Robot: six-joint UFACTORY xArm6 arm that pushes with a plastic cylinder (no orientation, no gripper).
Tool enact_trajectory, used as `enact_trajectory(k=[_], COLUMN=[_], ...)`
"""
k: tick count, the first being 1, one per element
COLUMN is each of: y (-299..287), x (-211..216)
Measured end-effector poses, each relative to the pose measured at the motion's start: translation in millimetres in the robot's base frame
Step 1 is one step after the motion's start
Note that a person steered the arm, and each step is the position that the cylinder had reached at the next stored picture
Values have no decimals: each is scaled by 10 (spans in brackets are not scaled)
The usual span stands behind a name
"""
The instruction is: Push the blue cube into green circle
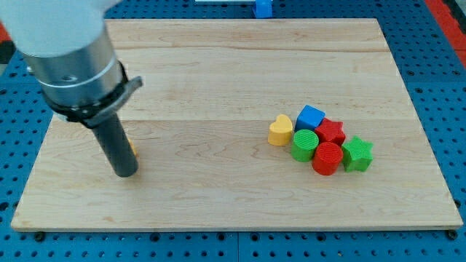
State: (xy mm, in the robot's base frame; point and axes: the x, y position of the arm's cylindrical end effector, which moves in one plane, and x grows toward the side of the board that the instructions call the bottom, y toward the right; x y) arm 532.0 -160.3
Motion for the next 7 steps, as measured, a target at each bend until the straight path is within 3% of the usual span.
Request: enact_trajectory(k=[1, 2, 4, 6, 7], y=[372, 1514, 1958, 3053, 3222], x=[-77, -416, -853, -1133, -886])
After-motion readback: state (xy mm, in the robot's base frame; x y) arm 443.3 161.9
